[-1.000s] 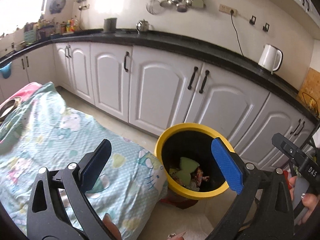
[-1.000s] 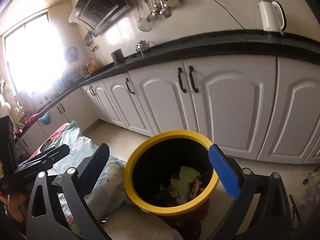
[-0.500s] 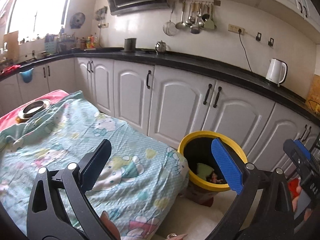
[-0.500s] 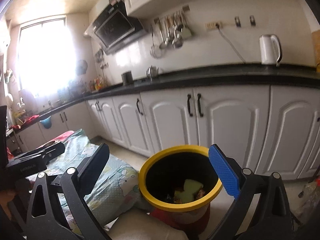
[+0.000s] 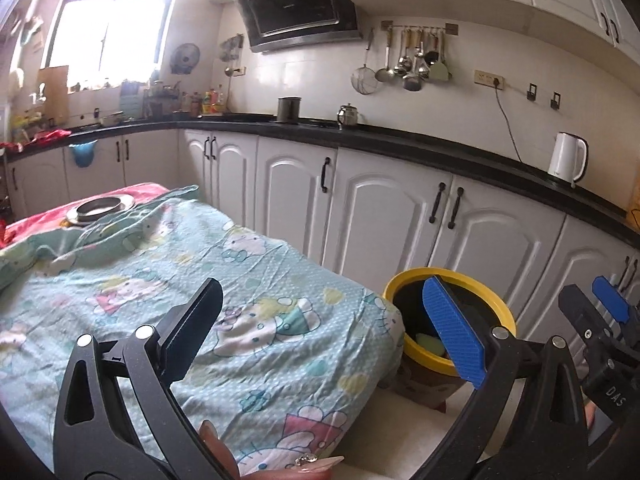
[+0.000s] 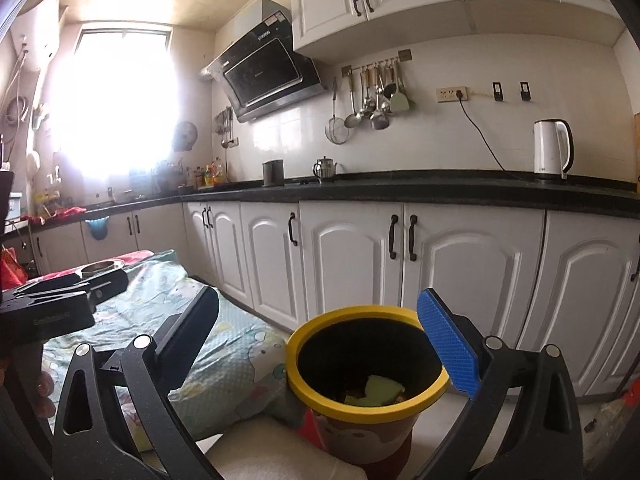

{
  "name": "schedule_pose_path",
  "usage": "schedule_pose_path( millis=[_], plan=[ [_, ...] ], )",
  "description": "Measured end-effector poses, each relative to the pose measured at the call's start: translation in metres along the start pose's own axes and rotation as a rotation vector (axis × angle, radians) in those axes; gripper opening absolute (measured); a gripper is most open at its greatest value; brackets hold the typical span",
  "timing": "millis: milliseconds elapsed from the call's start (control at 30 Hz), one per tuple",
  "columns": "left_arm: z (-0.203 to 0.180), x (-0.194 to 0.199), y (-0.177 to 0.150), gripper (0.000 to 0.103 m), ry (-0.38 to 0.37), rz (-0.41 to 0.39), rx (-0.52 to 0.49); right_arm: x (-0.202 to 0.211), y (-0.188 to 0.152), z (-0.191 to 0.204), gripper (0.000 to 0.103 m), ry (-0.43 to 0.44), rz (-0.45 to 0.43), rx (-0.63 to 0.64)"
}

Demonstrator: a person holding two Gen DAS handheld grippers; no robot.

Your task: Collect trash

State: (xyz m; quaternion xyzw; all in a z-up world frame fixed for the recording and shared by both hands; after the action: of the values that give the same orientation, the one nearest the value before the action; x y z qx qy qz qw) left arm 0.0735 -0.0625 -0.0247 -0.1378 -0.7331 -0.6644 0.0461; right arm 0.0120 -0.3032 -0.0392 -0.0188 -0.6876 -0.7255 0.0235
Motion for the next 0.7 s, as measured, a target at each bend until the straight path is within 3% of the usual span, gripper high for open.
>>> schedule_pose_path(
  millis=[700],
  plan=[
    [0.0034, 0.0028, -0.0058, 0.092, 0.007, -0.008, 0.006, -0.0102, -0.0098, 0.0045, 0.097, 0.006, 0.040, 0.012]
  ],
)
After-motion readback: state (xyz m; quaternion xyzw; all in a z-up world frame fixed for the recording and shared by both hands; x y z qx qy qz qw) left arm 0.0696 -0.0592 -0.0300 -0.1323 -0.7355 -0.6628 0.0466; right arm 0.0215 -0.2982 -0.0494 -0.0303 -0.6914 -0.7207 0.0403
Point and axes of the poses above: each gripper's, at about its wrist camera, not at the fingertips, and x roughly against the way its jaws point, z to its left, y to its top, the point moved 1 cm from there along -x, roughly the way its jaws point, and after that the axes turned 7 degrees about -z, right-handed, at the moved point
